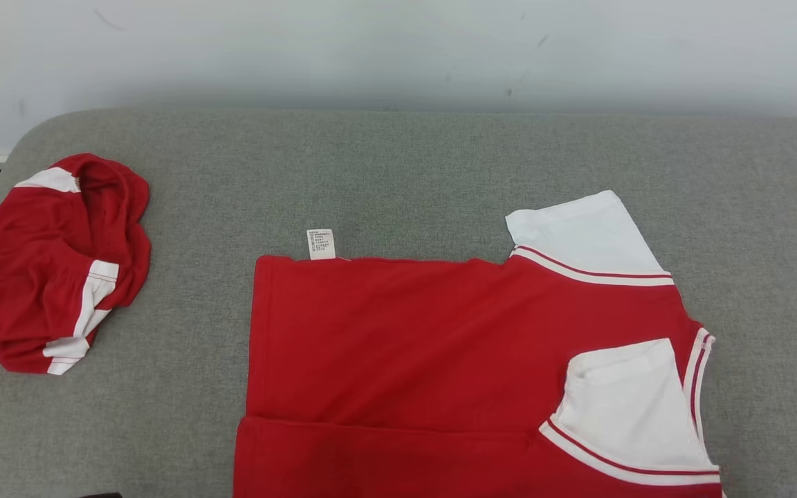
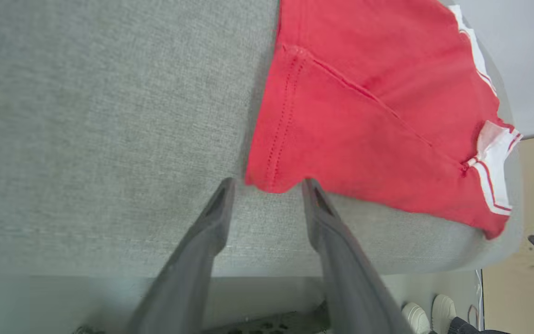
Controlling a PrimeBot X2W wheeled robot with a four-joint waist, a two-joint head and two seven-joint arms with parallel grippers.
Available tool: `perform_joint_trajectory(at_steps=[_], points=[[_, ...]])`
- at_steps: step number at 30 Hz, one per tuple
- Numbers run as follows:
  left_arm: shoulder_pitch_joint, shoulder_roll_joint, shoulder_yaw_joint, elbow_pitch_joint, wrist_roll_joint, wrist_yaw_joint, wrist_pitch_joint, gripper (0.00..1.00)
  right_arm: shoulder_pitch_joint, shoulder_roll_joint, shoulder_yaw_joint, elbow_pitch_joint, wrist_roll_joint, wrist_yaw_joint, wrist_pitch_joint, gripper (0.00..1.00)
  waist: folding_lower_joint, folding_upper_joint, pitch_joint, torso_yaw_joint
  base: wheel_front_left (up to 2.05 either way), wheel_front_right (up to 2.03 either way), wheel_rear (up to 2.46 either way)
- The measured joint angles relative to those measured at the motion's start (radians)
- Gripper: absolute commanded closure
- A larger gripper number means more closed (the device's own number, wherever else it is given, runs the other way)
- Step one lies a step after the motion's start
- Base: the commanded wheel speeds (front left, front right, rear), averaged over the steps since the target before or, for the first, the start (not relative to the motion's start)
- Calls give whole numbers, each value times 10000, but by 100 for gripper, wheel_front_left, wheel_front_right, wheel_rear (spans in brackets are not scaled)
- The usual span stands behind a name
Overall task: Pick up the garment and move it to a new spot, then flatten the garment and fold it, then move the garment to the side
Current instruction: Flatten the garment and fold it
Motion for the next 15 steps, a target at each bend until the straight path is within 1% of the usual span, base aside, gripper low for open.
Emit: perform_joint_trajectory(at_steps=[2,3,5,8,10,12,15], points=[[2,27,-19,69,81,148,127,0,-11,-2,-54,117,-140,-12,-2,0,0,0,1,4,0,0,0],[2,38,-17,90,117,157,142,0,-27,-19,-84,150,-267,-77,0,0,0,0,-4,5,0,0,0],[-2,59,-15,127,157,234,224,0,-99,-117,-169,209,-506,-88,-12,0,0,1,-50,11,0,0,0],[-49,94,29,84,301,238,219,0,-585,-247,-295,215,-886,-92,-211,0,0,0,-167,27,0,0,0],[-239,61,117,-65,466,238,-38,0,-1059,-280,-322,198,-1133,-119,-464,0,0,0,-262,43,0,0,0],[-1089,-146,362,-309,779,265,-531,0,-1877,-265,-249,163,-1371,-121,-978,0,0,0,-411,86,0,0,0],[-1904,-744,594,-274,846,407,-1039,0,-2825,-71,-148,399,-1526,-165,-1672,0,0,1,-555,162,0,0,0]])
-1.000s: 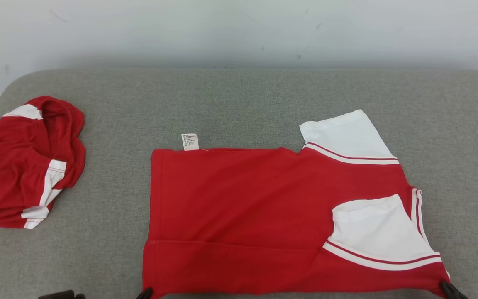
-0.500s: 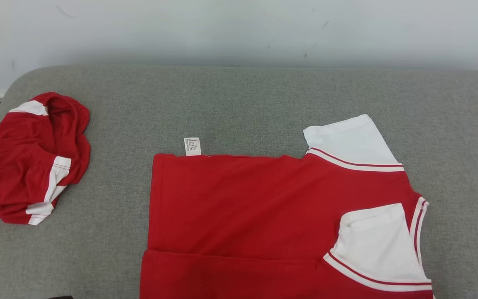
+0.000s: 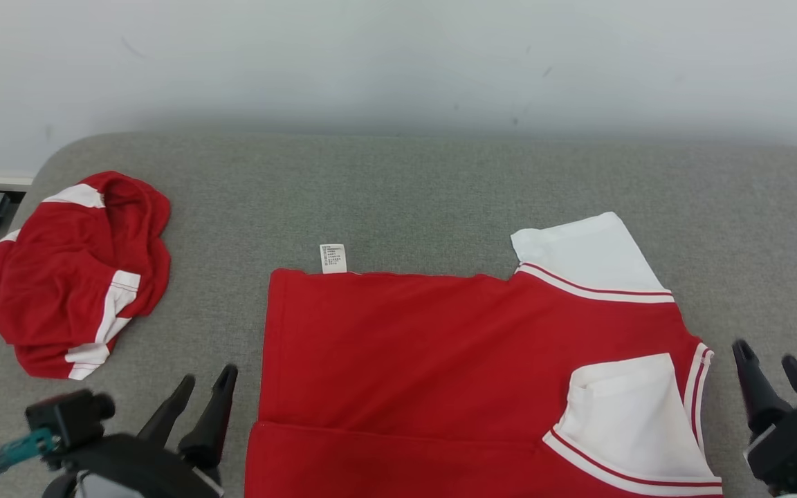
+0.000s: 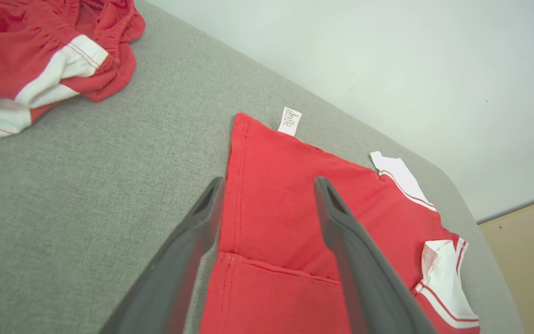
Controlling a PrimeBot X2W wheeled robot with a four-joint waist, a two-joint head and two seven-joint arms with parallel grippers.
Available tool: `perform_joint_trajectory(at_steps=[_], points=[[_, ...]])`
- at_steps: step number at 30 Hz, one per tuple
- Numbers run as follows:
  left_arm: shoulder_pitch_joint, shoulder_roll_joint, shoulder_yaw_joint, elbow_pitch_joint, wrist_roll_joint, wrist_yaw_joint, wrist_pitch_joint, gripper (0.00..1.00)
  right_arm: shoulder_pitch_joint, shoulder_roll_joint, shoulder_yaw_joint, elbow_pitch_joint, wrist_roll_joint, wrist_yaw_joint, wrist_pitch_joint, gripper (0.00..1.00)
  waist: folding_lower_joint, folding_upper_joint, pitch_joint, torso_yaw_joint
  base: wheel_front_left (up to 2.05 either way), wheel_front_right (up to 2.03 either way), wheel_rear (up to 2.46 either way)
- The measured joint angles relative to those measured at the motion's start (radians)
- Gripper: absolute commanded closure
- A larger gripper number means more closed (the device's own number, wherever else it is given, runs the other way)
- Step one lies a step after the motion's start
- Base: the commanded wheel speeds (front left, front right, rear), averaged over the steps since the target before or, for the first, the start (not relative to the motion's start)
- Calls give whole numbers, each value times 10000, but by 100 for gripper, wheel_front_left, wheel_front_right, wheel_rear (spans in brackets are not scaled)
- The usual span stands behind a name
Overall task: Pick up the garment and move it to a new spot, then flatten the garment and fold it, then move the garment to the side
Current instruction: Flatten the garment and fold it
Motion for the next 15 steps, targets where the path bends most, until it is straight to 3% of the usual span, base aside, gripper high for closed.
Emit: perform_joint_trajectory(at_steps=[6,15], points=[[-1138,-662,-401,573,711,6,-591,0,-502,94,523,876,-514,0,-1041,0,0,0,-238,168,0,0,0],[-2336,-821,-769,2054,2017,81,-1409,0,-1691,148,1657,2395,-1147,196,-2470,0,0,0,-615,189,0,0,0]])
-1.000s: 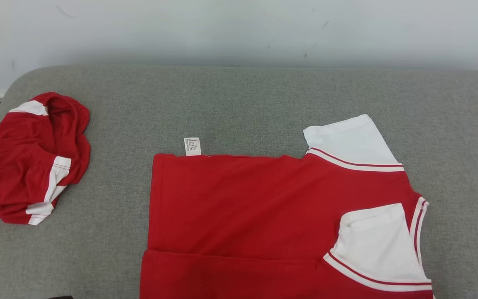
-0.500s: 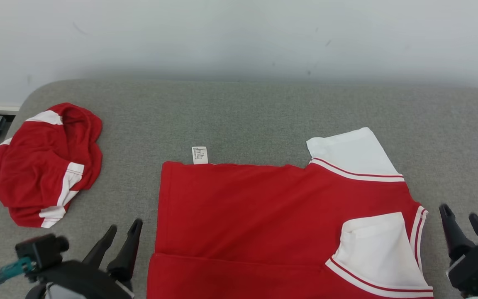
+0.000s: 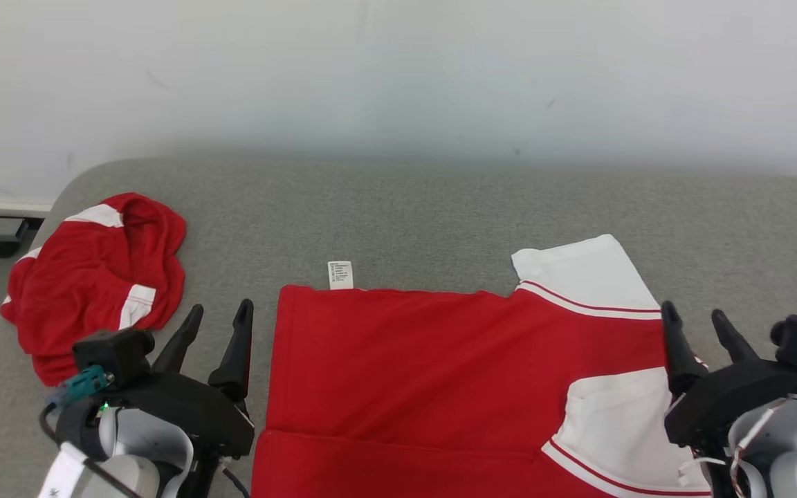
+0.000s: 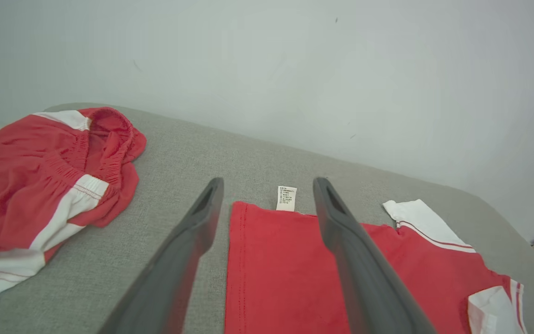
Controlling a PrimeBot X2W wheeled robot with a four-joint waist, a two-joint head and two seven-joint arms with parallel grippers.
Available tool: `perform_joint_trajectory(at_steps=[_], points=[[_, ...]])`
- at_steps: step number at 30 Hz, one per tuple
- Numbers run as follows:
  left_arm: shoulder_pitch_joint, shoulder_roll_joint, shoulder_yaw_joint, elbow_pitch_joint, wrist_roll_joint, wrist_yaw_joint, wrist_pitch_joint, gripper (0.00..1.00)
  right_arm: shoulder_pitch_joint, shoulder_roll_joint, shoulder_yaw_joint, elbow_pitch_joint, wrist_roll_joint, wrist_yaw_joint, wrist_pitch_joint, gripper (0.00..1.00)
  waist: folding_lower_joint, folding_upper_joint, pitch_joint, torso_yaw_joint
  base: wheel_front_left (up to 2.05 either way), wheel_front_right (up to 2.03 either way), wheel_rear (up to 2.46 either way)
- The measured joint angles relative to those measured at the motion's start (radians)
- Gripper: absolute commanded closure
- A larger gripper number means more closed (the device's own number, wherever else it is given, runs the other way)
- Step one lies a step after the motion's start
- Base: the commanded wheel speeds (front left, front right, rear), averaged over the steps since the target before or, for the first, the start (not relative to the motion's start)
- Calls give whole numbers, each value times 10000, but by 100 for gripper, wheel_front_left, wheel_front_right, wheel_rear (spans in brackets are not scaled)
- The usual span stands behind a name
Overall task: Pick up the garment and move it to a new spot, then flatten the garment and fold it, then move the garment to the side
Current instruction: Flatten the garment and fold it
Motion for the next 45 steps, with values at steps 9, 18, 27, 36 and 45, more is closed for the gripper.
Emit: perform_joint_trajectory(at_steps=[9,18,27,36,45], points=[[-127,42,-213,1103,489,4,-433,0,-401,27,717,1352,-543,219,-1336,0,1,0,-298,-493,0,0,0],[-127,38,-307,1708,631,4,-583,0,-345,61,815,2132,-619,203,-2148,0,1,0,-422,-690,0,0,0],[-125,33,-407,2006,819,4,-656,0,-210,65,704,2566,-616,203,-2663,0,1,0,-454,-634,0,0,0],[-125,19,-514,2178,817,-12,-671,0,-216,73,757,2890,-585,219,-3032,0,1,0,-474,-593,0,0,0],[-125,19,-558,2274,817,-90,-752,0,-218,79,802,3122,-585,245,-3279,0,1,0,-478,-570,0,0,0]])
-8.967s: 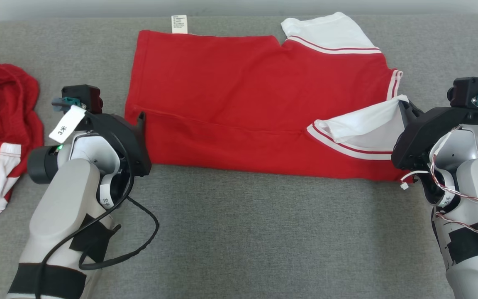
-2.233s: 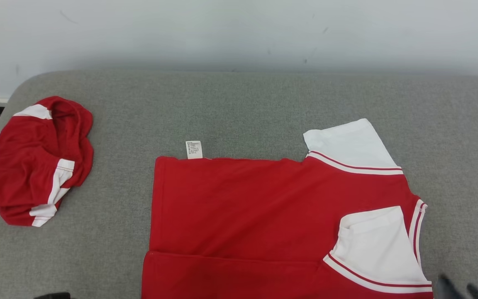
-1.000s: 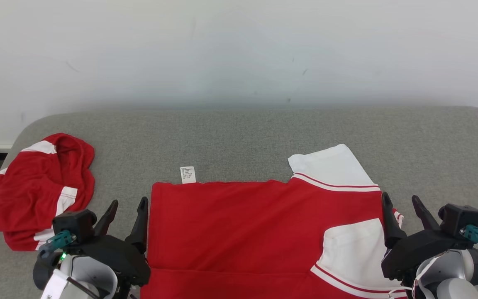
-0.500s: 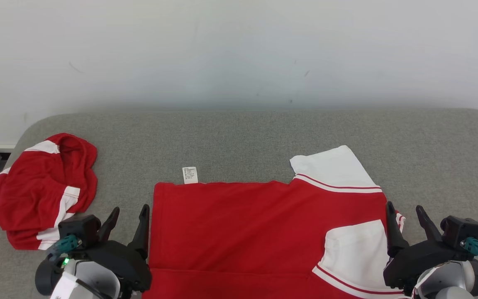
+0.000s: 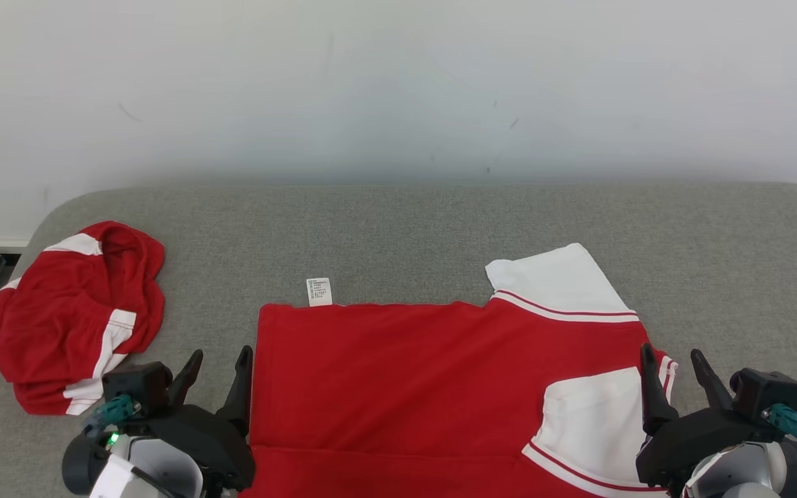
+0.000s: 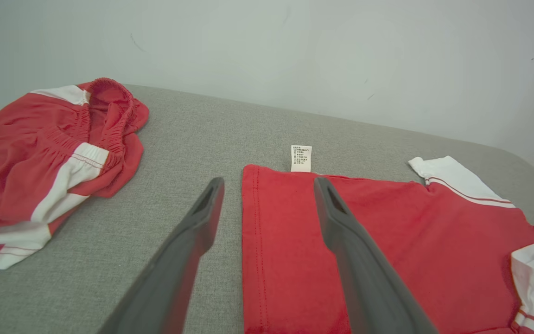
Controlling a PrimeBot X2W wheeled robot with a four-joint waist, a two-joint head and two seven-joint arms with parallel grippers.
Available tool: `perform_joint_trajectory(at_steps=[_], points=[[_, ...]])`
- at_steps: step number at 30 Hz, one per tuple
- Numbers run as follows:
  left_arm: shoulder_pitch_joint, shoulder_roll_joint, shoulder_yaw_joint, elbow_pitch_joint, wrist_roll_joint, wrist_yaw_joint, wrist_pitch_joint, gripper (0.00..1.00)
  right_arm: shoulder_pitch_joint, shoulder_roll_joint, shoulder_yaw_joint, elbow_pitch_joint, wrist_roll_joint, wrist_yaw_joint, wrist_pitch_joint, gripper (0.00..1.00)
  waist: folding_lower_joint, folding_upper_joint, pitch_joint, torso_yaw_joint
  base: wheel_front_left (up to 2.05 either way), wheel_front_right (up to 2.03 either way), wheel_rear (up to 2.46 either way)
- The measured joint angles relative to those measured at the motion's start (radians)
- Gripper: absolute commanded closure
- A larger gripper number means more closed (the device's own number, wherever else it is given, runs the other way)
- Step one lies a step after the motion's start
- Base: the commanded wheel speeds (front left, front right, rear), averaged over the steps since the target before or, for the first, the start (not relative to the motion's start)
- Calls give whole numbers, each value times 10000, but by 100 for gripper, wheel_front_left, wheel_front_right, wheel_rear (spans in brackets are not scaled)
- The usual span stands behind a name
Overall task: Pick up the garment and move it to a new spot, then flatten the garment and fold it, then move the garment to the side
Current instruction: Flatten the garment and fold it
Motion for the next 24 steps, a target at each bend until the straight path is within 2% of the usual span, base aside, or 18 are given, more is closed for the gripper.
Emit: perform_joint_trajectory(at_steps=[8,17,24], points=[[0,-52,-29,21,-2,-10,0,0,-42,6,6,105,58,6,-165,0,0,0,62,25,0,0,0],[-344,-54,-257,-21,15,-186,238,0,-471,-180,-42,-107,59,176,-153,0,-1,0,450,60,0,0,0],[-1436,-151,-393,61,56,-351,966,0,-1274,-646,-127,-140,268,309,792,0,1,1,1119,151,0,0,0]])
